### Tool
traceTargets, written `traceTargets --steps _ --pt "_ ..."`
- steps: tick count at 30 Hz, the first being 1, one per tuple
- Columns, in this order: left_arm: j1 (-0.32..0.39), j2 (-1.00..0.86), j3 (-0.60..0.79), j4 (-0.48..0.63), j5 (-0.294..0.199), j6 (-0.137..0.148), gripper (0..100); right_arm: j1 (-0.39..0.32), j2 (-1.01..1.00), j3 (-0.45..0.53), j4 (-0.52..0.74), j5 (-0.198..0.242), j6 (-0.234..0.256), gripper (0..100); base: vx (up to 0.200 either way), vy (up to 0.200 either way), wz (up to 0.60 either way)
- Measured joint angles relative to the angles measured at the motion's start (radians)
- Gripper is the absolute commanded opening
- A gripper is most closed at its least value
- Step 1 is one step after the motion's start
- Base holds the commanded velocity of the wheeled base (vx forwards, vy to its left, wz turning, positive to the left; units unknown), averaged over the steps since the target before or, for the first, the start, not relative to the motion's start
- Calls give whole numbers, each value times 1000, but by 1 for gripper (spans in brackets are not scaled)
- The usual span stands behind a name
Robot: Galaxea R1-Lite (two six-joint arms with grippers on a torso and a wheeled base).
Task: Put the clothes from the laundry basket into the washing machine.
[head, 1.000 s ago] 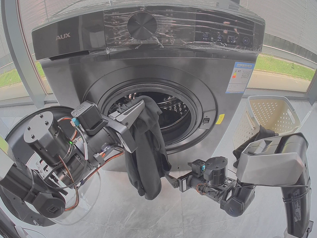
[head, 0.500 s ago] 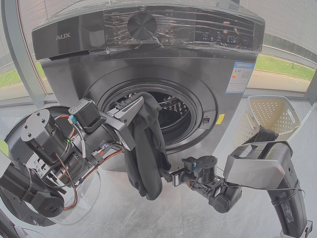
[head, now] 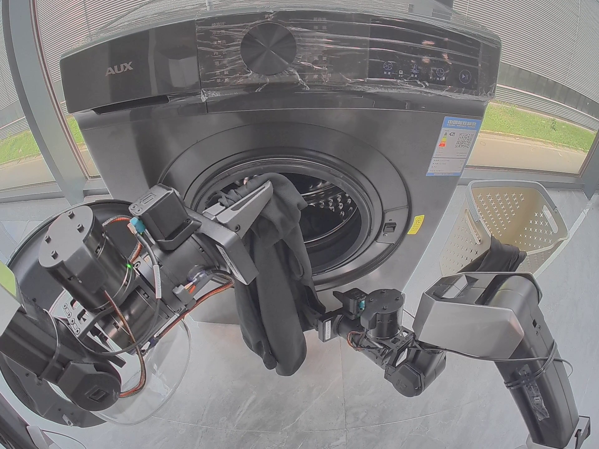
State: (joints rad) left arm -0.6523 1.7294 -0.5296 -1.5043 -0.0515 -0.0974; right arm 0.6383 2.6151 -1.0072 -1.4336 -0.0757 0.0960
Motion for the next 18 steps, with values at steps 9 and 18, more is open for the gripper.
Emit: traceTargets --steps 9,18 --pt "7 0 1 0 -1 -2 0 8 0 36 -34 2 0 0 0 0 0" --pt "55 3 15 -5 -4 -11 0 -7 -149 251 -48 2 1 0 0 0 0"
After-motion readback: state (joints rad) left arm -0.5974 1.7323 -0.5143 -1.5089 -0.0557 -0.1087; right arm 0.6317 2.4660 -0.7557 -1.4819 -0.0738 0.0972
